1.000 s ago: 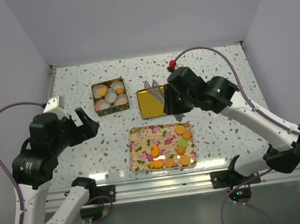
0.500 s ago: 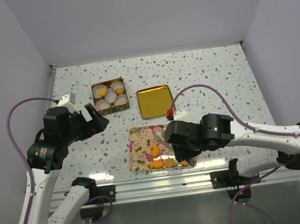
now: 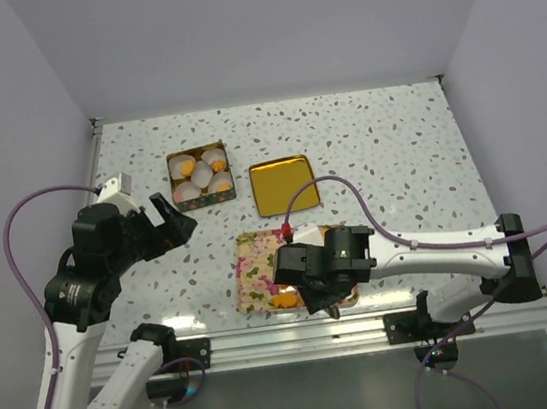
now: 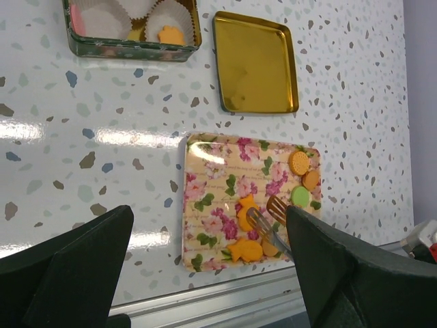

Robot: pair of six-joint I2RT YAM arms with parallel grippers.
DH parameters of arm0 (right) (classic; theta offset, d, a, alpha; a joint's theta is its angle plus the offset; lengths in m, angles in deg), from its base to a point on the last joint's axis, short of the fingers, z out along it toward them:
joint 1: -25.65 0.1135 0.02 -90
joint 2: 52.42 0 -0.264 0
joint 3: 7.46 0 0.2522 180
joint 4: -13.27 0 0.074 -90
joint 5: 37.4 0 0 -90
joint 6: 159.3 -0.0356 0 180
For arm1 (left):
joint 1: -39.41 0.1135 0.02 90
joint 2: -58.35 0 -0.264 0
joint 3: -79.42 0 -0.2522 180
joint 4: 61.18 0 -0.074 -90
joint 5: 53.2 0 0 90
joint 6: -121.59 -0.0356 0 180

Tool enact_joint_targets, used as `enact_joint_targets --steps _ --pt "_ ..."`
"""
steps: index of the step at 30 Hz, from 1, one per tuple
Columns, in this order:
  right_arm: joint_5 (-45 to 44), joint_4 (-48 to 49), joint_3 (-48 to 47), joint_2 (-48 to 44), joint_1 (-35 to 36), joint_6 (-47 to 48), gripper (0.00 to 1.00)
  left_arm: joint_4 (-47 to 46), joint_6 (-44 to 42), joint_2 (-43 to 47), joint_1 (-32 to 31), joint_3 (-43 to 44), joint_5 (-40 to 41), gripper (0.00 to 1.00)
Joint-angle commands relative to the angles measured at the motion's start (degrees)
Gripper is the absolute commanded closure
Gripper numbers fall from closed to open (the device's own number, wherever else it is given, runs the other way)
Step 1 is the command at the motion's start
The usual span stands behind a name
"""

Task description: Pack the cookies

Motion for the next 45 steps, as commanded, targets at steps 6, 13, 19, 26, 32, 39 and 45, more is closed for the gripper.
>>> enact_joint_targets --steps 6,13,19,26,32,39,45 --pt "0.56 1.45 -3.73 3.6 1.57 -0.59 0.55 2.01 -0.86 1.07 0.13 2.56 2.2 0.0" --pt "1.09 1.18 -5.22 5.88 2.63 -1.21 0.54 3.42 -1.3 2.21 0.13 2.65 3.34 0.0" --pt "0.91 0.83 -5.31 6.68 3.16 -1.65 0.55 4.12 -1.91 2.56 0.13 2.91 3.96 0.0" --pt "-0.67 0.13 -5.58 7.73 3.24 -2.0 0.63 4.82 -2.88 2.3 0.13 3.96 4.57 0.0" --pt "-4.09 -3.82 -11.45 9.14 3.16 -1.39 0.64 5.35 -3.49 1.69 0.13 5.11 4.93 0.0" --pt "-10.08 -8.93 -29.1 15.63 -0.35 6.41 0.64 5.88 -3.76 0.9 0.04 6.42 4.84 0.0" --pt "-7.97 -7.17 -43.68 24.33 -9.31 16.25 0.64 6.67 -3.76 -0.07 0.13 8.18 4.66 0.0"
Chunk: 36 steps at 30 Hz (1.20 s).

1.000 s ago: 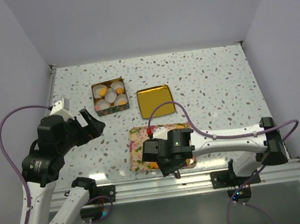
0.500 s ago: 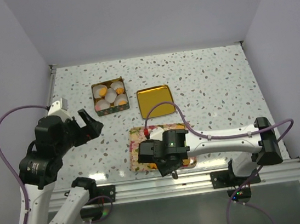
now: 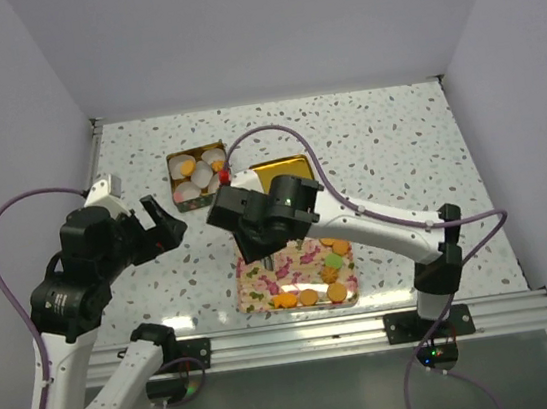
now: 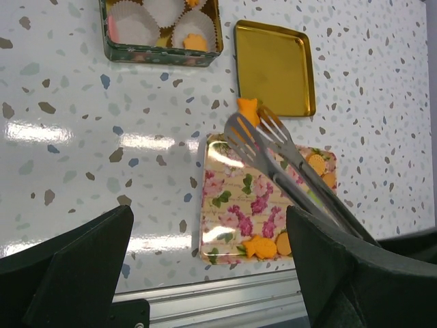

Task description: Pack the cookies

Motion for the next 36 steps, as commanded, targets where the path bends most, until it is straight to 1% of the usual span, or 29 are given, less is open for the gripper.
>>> enact_joint_targets --steps 1,2,3,5,6,9,13,17,19,23,29,36 --pt "-1.76 -3.3 -10.18 5.06 -5.16 8.14 0.64 0.33 -1.7 -0.97 0.04 3.24 0.31 0.0" --pt "-0.8 -3.21 -12.82 8.64 -7.09 9.2 0.64 0.59 -1.53 -0.97 0.04 3.94 0.31 0.0" --pt "-0.36 -3.3 -18.15 10.33 -7.98 11.21 0.64 0.77 -1.61 -1.23 0.13 4.3 0.23 0.0" --pt "1.31 -3.73 -23.8 14.28 -10.17 12.81 0.64 1.3 -1.53 -1.76 0.13 5.35 0.23 0.0" --pt "2.19 -4.09 -28.96 17.96 -10.97 13.94 0.64 1.56 -1.53 -1.93 0.13 5.79 0.31 0.0" --pt "5.34 -2.35 -33.57 22.28 -14.31 15.01 0.64 2.7 -1.35 -2.46 0.04 7.2 0.58 0.0" --pt "8.61 2.58 -32.0 23.79 -17.65 15.89 0.64 3.76 -1.18 -2.38 0.13 8.17 0.84 0.0" --pt "10.63 4.35 -33.93 26.51 -20.02 17.47 0.64 4.81 -0.83 -1.85 0.13 8.34 0.84 0.0" --pt "11.34 5.05 -35.25 27.57 -20.64 18.35 0.64 4.99 -0.74 -1.67 0.13 8.43 2.42 0.0" --pt "12.48 8.21 -33.77 27.83 -21.52 19.23 0.63 5.17 -0.3 -1.41 0.04 7.99 2.42 0.0" --pt "14.67 10.41 -35.08 31.08 -22.31 19.41 0.63 5.87 0.23 -0.71 0.04 8.17 2.77 0.0" --pt "14.77 13.4 -35.6 33.02 -22.75 19.14 0.63 8.15 0.14 0.26 0.13 9.05 4.27 0.0"
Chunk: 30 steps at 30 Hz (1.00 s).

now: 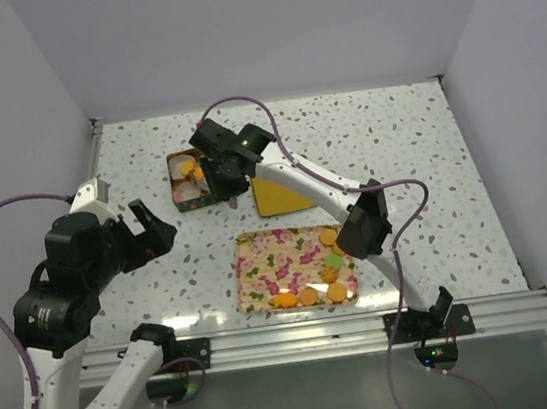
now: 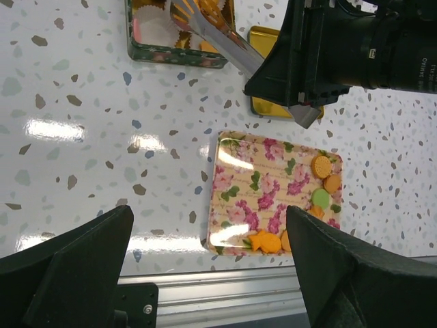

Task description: Pack the cookies

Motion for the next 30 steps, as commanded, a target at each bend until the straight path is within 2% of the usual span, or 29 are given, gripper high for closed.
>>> enact_joint_targets --steps 1,22,30 --pt "0.82 4.18 -3.34 0.15 -1.0 0.87 0.63 1.57 -0.08 0.7 0.13 2.29 1.47 0.0" --pt "2.14 7.61 -3.35 2.52 -3.12 -0.54 0.58 3.51 -2.62 0.26 0.13 3.88 3.4 0.0" --pt "1.61 7.52 -2.64 1.82 -3.12 -0.45 0.53 2.63 -3.33 -0.09 0.13 3.44 3.4 0.0"
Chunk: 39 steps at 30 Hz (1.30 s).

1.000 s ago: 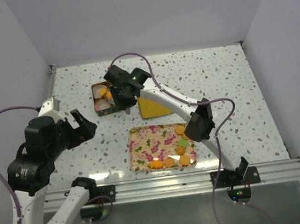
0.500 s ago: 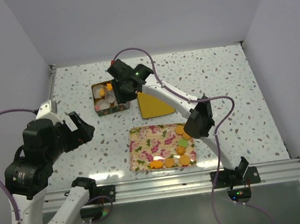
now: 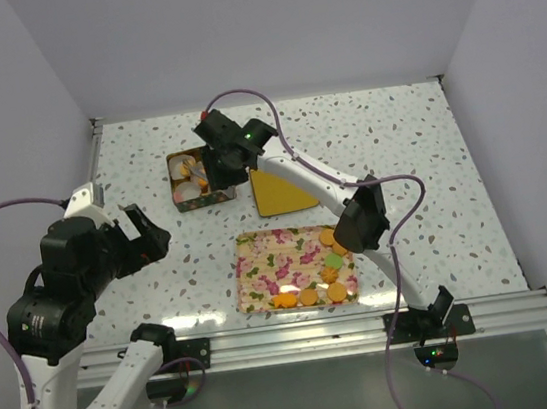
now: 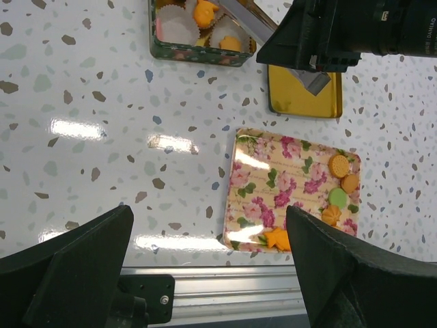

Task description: Pack the cookies

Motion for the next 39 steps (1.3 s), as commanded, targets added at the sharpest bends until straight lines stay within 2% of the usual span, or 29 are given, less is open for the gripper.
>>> enact_joint_targets --steps 1,13,20,23,26,29,31,39 --pt "0.32 1.7 -1.09 -1.57 -0.04 -0.14 0.53 -1.3 -1.84 -0.68 0.04 1.29 0.52 0.0" --pt "-0.82 0.74 -1.53 -5.25 -0.04 -0.06 0.53 -1.92 -2.28 -1.21 0.13 1.38 0.69 0.0" --pt "-1.43 -1.37 -1.8 -10.69 -0.04 -0.32 0.53 -1.83 -2.28 -0.77 -0.04 2.35 3.76 0.0" --pt "-2.49 -3.21 0.92 -14.04 0.05 0.21 0.55 -1.92 -2.28 -0.6 0.04 2.26 5.26 0.0" --pt "-4.68 -4.18 7.94 -20.88 0.23 0.56 0.56 -2.61 -2.37 -0.51 0.04 1.74 6.49 0.0" --pt "-7.4 -4.28 21.0 -29.76 0.32 0.03 0.56 -4.11 -2.19 -0.42 0.04 0.51 6.93 0.0" --pt "-9.43 -3.92 26.22 -37.14 0.32 -0.76 0.56 -5.08 -1.93 -0.51 0.04 -0.46 6.94 0.0" --pt "-13.03 -8.05 50.74 -57.8 0.4 -7.87 0.57 -12.98 -1.76 -2.0 0.04 -5.91 1.41 0.0"
